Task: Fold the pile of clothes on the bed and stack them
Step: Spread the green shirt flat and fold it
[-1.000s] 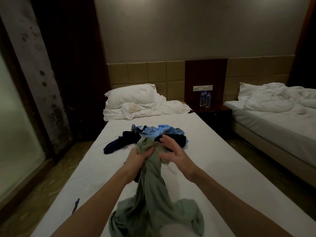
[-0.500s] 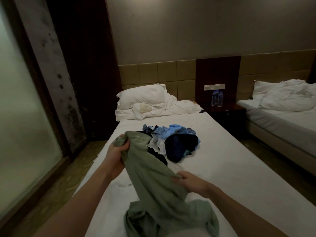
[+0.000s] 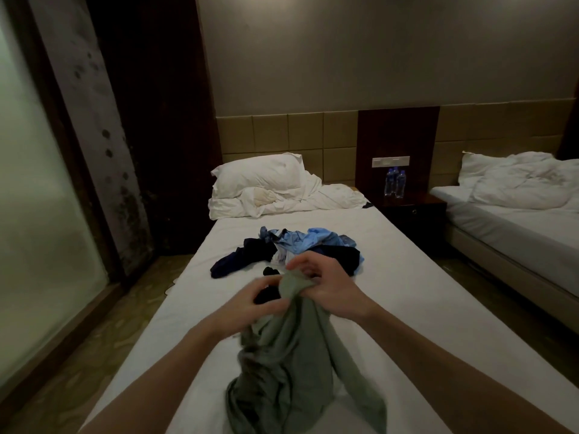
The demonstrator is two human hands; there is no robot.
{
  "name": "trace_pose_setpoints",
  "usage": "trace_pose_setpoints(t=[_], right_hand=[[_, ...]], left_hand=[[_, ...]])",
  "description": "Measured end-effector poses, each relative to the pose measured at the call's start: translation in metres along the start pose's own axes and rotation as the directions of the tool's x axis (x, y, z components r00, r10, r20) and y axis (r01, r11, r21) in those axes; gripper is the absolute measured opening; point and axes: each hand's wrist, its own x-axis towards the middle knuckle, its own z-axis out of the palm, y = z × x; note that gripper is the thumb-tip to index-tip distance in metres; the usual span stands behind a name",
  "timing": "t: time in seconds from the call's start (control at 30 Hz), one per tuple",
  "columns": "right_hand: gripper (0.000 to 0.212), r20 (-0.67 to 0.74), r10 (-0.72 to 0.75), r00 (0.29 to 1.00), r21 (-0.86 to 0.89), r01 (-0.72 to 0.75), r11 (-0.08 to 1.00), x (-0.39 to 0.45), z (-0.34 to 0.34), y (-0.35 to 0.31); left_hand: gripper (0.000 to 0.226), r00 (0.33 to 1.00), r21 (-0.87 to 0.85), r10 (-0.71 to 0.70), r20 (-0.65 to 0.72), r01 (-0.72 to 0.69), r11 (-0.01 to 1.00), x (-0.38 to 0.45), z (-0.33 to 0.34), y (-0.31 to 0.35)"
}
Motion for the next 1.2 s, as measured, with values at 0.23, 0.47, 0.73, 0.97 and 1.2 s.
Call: trace_pose_setpoints(t=[0.23, 0.47, 0.73, 0.97, 1.2], right_hand=[[0.062, 0.114, 0.218, 0.969, 0.142, -0.233, 0.962, -0.027, 0.000, 0.024], [0.018, 0.264, 0.362, 0.894, -0.133, -0.338, 0.932, -0.043, 0.010, 0.063], [0.025, 0.457, 0.362, 0.812, -0.328, -0.224, 0.918, -0.034, 0.039, 0.056], [0.034, -0.133, 0.264, 0.955, -0.478, -0.295, 0.827, -0.045, -0.011, 0.078], [0.024, -0.496, 0.343, 0.797, -0.023, -0.407, 0.913, -0.014, -0.046, 0.050]], left_hand=[[0.023, 0.980, -0.143, 0.079, -0.181, -0.106, 0.984, 0.013, 0.007, 0.004], [0.030, 0.991, -0.376, 0.076, -0.108, -0.112, 0.920, 0.007, -0.012, 0.005], [0.021, 0.996, -0.462, 0.086, 0.015, -0.069, 0.884, -0.009, -0.014, 0.019], [0.041, 0.990, -0.115, 0.101, -0.094, -0.111, 0.987, -0.019, -0.045, -0.004], [0.017, 0.975, 0.132, 0.208, 0.077, -0.217, 0.967, -0.013, -0.024, -0.004]])
